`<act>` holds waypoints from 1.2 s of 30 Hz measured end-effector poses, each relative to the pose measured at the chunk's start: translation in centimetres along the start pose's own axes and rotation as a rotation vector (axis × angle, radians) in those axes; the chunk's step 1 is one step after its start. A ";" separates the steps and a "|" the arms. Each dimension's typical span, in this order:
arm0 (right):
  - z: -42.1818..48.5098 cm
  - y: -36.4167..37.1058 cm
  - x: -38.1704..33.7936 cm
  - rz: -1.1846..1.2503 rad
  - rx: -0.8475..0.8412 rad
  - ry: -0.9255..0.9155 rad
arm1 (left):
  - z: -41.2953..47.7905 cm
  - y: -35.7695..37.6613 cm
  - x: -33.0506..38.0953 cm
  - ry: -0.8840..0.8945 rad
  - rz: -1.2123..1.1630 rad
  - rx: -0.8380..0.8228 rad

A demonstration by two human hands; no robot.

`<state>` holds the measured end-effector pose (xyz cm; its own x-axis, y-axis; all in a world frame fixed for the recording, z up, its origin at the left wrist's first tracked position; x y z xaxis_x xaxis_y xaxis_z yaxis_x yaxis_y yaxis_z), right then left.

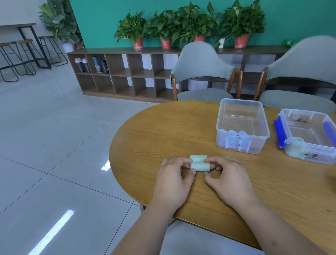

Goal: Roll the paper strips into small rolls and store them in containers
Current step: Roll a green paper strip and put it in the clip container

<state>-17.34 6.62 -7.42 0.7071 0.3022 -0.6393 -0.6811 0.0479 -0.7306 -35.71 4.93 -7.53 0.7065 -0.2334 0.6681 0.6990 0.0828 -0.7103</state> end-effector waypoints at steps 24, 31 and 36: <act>0.4 0.4 0.6 -0.067 0.019 -0.055 | -0.1 0.1 0.2 0.003 0.016 -0.044; 0.4 0.5 0.4 -0.070 -0.002 -0.067 | -0.1 0.0 0.1 -0.004 0.035 -0.040; 0.2 0.3 -0.2 -0.037 -0.020 -0.101 | -0.1 0.2 0.4 0.010 0.060 -0.041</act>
<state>-17.76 6.80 -7.44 0.7080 0.3951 -0.5854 -0.6505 0.0420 -0.7584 -35.34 4.77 -7.44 0.7458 -0.2393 0.6216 0.6500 0.0577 -0.7577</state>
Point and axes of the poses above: each hand's wrist, its own z-axis towards the middle knuckle, its own y-axis out of the palm, x = y × z, the point moved 6 cm from there along z, towards the middle knuckle, and after that the axes turned 12 degrees about -x, right-handed, at the moved point
